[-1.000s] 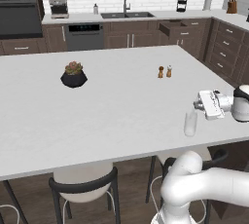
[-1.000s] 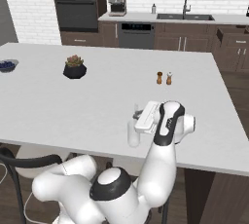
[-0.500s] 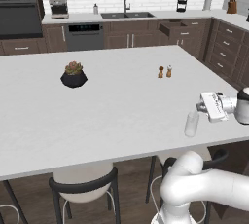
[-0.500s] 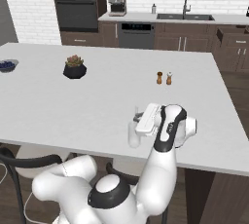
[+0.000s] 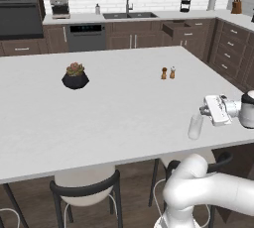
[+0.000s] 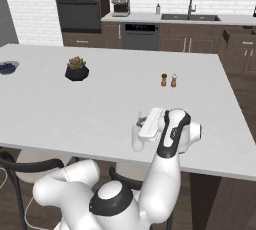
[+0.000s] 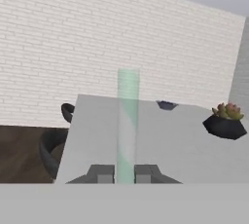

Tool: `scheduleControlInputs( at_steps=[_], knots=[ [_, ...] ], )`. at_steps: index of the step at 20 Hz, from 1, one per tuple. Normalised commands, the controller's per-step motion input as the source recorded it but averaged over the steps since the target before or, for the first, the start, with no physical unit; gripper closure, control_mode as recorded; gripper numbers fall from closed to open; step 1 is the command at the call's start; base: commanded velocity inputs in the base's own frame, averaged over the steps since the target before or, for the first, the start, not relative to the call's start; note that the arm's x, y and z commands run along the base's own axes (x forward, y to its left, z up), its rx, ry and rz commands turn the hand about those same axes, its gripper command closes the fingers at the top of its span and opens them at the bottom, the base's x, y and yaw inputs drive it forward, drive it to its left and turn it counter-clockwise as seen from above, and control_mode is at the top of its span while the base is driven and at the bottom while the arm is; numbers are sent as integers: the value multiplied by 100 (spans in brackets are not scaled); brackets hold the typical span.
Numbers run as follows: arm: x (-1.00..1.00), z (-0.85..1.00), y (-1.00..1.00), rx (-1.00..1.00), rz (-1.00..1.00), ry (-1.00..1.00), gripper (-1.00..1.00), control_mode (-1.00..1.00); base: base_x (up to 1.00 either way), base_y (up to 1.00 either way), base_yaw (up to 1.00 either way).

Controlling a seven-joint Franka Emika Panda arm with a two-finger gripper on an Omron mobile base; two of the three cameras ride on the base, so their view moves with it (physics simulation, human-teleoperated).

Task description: Take a straw from the drawer in front and place it inside the glass cup on the dining counter.

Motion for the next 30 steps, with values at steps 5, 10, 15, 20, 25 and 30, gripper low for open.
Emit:
scheduleControlInputs(
  at_steps=[5, 10, 15, 20, 25, 30],
  knots=[
    [0, -12, 0, 0, 0, 0, -100, -100, 0, 0, 0],
    [0, 0, 0, 0, 0, 0, -100, -100, 0, 0, 0],
    [0, 0, 0, 0, 0, 0, -100, -100, 0, 0, 0],
    [-1, 5, 0, 0, 0, 0, -100, -100, 0, 0, 0],
    [-15, 47, 0, 0, 0, -2, -100, -100, 0, 0, 0],
    [-34, 79, -6, 0, -2, -1, -100, -100, 0, 0, 0]
  ],
)
